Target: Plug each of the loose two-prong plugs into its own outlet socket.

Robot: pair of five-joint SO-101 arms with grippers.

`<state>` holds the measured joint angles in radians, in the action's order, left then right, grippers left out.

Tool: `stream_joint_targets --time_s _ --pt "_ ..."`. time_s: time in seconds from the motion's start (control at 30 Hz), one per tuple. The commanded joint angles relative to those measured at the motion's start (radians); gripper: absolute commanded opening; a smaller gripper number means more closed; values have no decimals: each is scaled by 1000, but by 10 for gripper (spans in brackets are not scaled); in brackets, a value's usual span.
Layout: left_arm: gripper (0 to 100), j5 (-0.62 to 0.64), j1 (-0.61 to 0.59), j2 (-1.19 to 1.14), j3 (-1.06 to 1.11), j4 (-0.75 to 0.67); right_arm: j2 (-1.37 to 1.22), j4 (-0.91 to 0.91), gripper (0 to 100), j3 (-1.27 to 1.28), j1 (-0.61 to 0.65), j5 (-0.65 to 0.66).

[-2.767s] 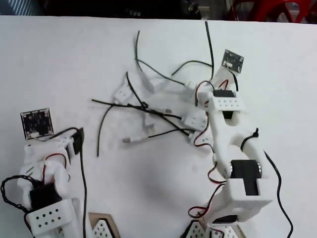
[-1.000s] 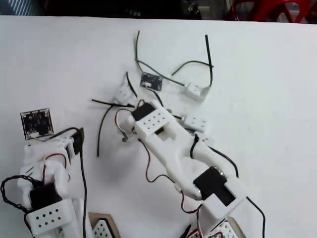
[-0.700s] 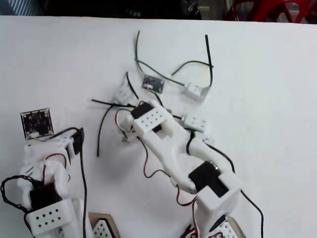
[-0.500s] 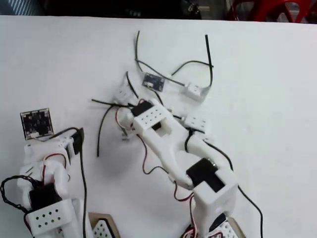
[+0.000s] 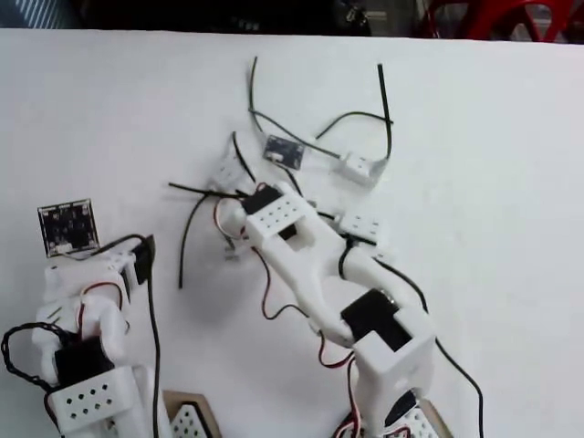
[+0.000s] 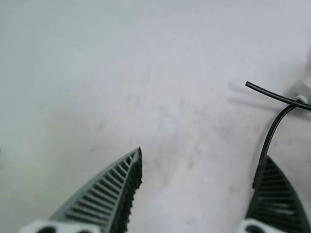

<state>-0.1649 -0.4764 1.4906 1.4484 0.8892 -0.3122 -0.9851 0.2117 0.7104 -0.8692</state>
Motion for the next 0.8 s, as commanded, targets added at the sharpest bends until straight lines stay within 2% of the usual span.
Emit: stream_joint_targets --time_s 0.0,0.27,0.4,0.6,0.77 --pt "355 -8 -2 13 -2 -25 -18 -54 159 3 70 5" --pt "355 -8 -2 13 6 -31 -15 -101 148 3 102 48" --pt "355 -8 -2 13 6 -32 -13 -94 13 0 85 71" --pt "355 -8 -2 13 6 -32 31 -124 19 2 58 103" --pt "355 -8 -2 13 6 -32 196 -251 17 8 51 241"
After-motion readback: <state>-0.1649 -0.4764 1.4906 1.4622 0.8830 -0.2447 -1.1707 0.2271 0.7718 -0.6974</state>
